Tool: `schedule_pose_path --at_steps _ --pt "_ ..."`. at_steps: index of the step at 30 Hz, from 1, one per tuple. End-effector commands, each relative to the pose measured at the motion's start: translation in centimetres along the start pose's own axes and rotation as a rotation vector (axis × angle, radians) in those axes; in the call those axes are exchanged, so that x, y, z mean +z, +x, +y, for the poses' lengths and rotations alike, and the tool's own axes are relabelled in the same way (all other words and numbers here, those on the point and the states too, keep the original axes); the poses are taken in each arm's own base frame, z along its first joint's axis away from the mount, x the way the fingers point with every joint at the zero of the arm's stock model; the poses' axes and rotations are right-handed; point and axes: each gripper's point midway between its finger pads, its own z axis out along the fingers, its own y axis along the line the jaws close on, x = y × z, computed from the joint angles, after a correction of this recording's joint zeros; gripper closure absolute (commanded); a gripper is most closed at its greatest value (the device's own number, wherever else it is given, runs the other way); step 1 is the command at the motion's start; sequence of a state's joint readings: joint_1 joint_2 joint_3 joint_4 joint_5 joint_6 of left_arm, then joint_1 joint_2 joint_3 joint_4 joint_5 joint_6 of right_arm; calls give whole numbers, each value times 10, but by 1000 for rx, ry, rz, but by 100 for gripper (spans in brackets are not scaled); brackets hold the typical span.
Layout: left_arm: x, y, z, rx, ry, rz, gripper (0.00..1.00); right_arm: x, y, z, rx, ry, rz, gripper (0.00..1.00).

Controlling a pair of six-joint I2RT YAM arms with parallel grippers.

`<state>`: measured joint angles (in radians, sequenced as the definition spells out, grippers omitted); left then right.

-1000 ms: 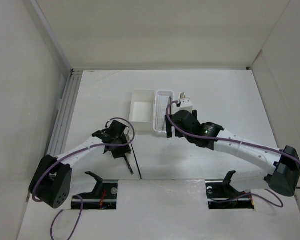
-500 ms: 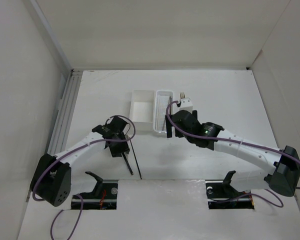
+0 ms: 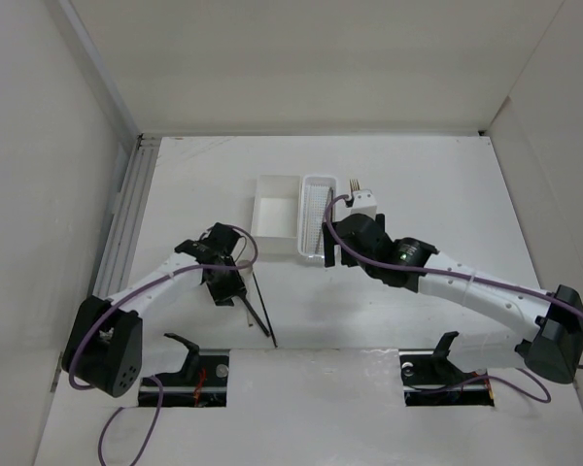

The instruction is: Sort the eating utensils into containers

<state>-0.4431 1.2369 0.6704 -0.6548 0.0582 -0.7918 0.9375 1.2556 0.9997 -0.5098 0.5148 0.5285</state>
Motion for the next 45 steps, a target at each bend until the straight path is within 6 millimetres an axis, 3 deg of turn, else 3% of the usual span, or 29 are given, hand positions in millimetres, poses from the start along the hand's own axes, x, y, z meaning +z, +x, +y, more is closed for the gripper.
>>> schedule_pose_path --at_steps 1,8,14,19,23,27,31,39,42,43,45 --pt "1 3 0 3 2 22 70 -13 -21 9 43 -40 -53 3" --pt "0 6 -4 32 23 45 69 -13 -21 9 43 -40 -53 3" --pt "-16 -3 -18 79 75 23 70 -11 -17 7 39 -36 -46 3" --pt "-22 -6 -26 92 117 11 65 -13 -15 7 39 -44 -41 3" --pt "-11 7 -28 135 116 41 64 -12 -9 10 33 -62 -21 5" --pt "-1 18 -19 122 77 80 72 -11 -4 13 19 -80 -1 6" --pt "1 18 -17 113 70 74 79 -10 0 13 15 -83 11 7" --pt "10 19 -16 104 73 71 78 -12 2 16 -13 -112 15 9" --pt "1 10 -23 131 83 50 78 -17 20 46 -95 -285 73 11" --pt "-5 9 -22 150 69 51 75 -28 31 69 -134 -399 99 9" --pt "-28 -9 -37 197 106 -15 66 -38 53 87 -193 -495 135 8"
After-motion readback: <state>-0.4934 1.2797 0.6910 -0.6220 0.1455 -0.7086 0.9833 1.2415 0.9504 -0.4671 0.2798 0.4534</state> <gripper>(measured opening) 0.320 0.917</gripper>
